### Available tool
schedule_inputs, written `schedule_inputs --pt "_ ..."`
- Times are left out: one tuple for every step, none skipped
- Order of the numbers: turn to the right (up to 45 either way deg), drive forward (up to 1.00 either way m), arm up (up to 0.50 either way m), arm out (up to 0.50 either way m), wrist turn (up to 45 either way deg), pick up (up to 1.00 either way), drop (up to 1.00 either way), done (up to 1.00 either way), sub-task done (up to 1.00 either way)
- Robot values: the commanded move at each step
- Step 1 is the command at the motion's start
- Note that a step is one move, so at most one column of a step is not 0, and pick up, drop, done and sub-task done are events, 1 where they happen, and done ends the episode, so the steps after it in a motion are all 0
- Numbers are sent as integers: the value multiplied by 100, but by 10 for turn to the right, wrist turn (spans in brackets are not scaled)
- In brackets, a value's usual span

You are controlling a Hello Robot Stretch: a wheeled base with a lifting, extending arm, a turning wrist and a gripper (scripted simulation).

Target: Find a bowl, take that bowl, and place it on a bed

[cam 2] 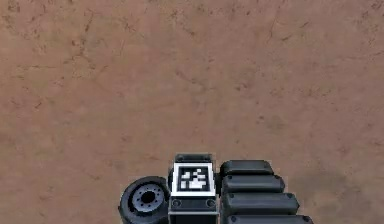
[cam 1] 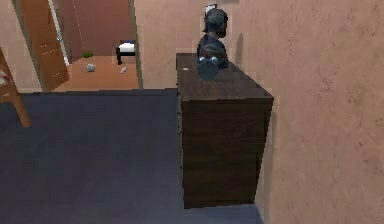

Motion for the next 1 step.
schedule_inputs --pt "-90 0 0 0 0 0 0 0 0"
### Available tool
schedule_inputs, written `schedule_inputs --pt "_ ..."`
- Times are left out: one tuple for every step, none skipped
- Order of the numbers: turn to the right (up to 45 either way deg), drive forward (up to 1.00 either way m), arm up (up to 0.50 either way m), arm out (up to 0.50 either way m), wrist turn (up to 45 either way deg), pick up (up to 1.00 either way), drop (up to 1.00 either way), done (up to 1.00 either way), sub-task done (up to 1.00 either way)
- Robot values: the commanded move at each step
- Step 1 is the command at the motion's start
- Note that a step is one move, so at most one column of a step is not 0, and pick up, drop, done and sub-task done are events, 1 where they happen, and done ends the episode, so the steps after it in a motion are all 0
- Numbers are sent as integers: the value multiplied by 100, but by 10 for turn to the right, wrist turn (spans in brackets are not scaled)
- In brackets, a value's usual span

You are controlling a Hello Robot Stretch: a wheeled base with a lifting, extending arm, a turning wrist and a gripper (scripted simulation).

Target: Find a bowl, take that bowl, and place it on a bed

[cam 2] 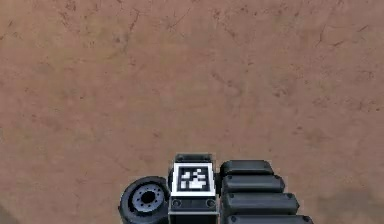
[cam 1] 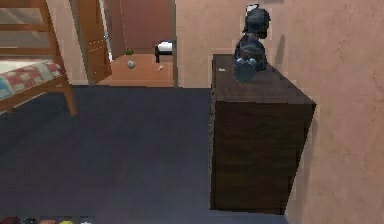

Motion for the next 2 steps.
schedule_inputs --pt "0 40 0 0 0 0 0 0 0" --pt "-150 0 0 0 0 0 0 0 0"
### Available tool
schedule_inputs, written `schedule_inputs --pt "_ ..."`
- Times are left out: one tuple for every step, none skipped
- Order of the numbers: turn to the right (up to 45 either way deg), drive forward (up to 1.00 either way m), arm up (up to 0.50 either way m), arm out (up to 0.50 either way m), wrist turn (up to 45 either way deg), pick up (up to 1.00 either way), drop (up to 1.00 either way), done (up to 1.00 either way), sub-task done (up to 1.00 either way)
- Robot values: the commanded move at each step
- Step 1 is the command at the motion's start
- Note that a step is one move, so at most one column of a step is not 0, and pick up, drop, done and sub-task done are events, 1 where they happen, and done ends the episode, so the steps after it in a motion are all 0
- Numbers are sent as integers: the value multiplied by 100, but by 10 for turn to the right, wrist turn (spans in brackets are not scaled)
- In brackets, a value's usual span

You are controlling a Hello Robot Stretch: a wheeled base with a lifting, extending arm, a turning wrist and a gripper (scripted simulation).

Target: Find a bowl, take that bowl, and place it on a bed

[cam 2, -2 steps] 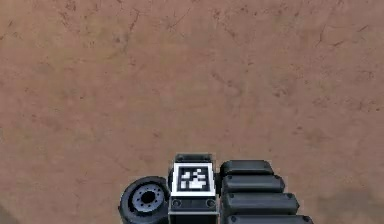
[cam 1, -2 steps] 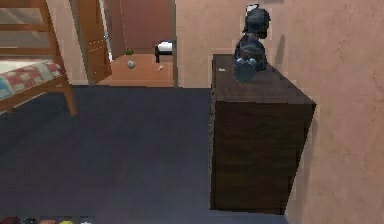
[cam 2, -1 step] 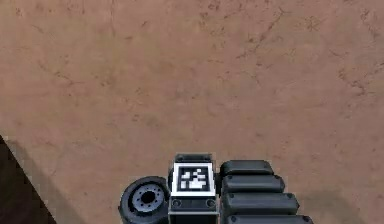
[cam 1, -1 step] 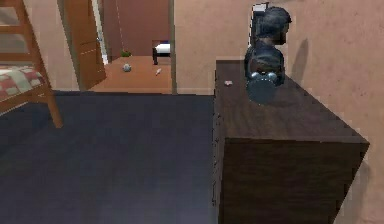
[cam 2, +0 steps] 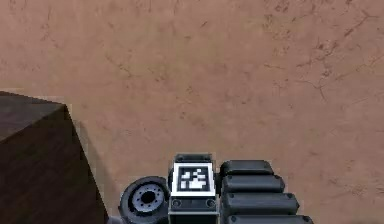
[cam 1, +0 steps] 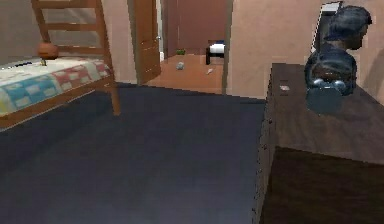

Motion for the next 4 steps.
schedule_inputs --pt "0 80 0 0 0 0 0 0 0" --pt "-390 0 0 0 0 0 0 0 0" --pt "0 35 0 0 0 0 0 0 0" --pt "-180 0 0 0 0 0 0 0 0"
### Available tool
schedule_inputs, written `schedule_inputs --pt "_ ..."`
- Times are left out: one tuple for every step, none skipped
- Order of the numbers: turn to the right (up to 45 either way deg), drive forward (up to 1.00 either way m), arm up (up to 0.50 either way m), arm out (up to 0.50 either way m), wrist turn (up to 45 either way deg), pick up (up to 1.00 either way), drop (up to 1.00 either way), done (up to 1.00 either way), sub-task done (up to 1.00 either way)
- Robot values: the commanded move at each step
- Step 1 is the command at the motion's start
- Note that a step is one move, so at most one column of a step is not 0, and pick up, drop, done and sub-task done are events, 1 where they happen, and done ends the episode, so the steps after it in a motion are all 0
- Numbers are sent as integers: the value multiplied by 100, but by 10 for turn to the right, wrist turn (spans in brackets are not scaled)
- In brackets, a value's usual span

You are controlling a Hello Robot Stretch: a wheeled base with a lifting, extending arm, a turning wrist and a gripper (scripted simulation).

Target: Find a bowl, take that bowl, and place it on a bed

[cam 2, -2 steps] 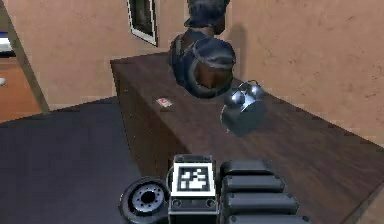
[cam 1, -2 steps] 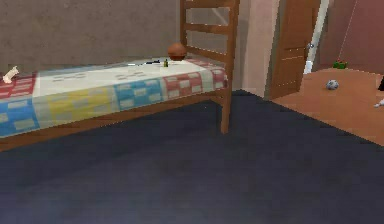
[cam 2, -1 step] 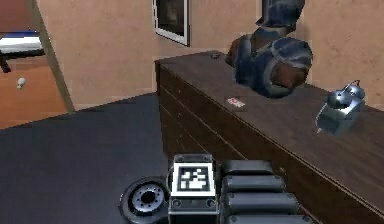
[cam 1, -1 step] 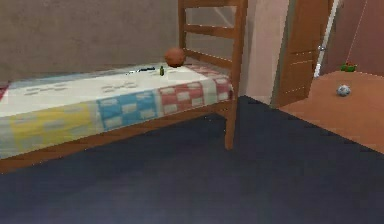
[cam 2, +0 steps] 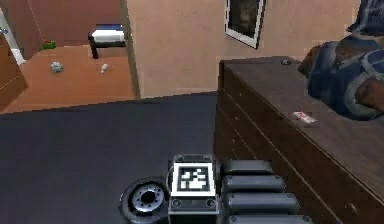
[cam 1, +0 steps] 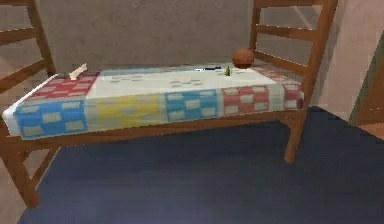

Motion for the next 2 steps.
schedule_inputs --pt "0 100 0 0 0 0 0 0 0" --pt "-60 0 0 0 0 0 0 0 0"
